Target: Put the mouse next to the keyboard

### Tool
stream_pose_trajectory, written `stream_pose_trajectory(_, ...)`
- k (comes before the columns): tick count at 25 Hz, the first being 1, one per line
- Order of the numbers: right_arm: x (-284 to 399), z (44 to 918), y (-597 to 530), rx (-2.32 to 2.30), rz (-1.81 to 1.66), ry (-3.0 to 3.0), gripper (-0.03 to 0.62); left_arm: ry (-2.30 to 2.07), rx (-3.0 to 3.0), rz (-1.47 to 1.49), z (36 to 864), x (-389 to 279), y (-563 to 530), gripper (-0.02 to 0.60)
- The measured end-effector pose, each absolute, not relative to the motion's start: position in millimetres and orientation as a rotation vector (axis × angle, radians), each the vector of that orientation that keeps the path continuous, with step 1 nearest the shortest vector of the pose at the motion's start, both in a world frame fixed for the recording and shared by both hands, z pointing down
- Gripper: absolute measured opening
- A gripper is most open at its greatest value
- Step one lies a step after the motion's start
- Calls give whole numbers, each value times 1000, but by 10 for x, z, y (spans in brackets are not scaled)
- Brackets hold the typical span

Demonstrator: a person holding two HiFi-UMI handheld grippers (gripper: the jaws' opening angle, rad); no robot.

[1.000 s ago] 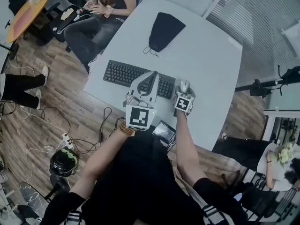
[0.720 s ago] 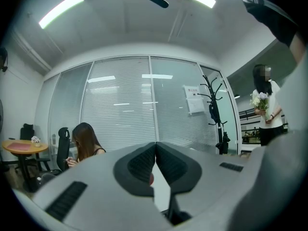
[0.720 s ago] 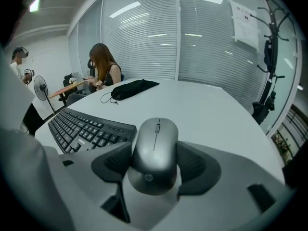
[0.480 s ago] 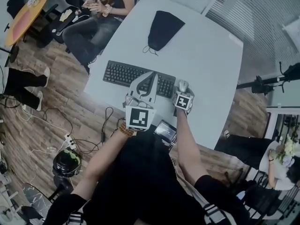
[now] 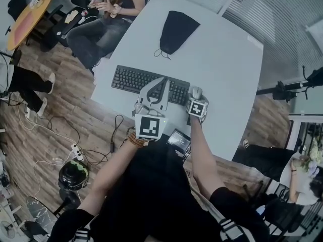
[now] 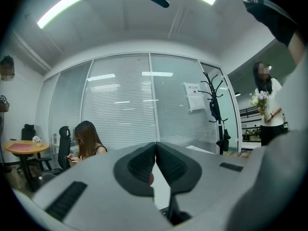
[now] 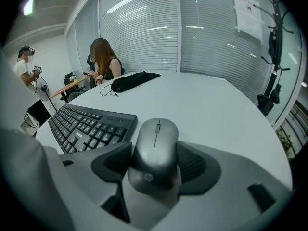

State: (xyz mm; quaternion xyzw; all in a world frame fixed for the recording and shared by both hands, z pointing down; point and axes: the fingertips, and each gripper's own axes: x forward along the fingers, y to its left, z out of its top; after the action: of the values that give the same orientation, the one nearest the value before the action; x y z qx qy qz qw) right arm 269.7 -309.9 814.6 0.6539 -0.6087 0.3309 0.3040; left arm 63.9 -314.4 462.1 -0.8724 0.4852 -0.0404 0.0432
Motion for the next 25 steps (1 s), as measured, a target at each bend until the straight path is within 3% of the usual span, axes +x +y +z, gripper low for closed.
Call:
stream_pose_trajectory(13, 2704, 8138, -3143, 1734, 899, -1628, 319, 1478, -2679, -109, 4629, 631, -3145, 12)
stream_pose_trajectory(25, 2763, 7547, -3403, 1842, 753, -1702, 322, 1440, -2694, -46, 4469, 640, -3086, 12)
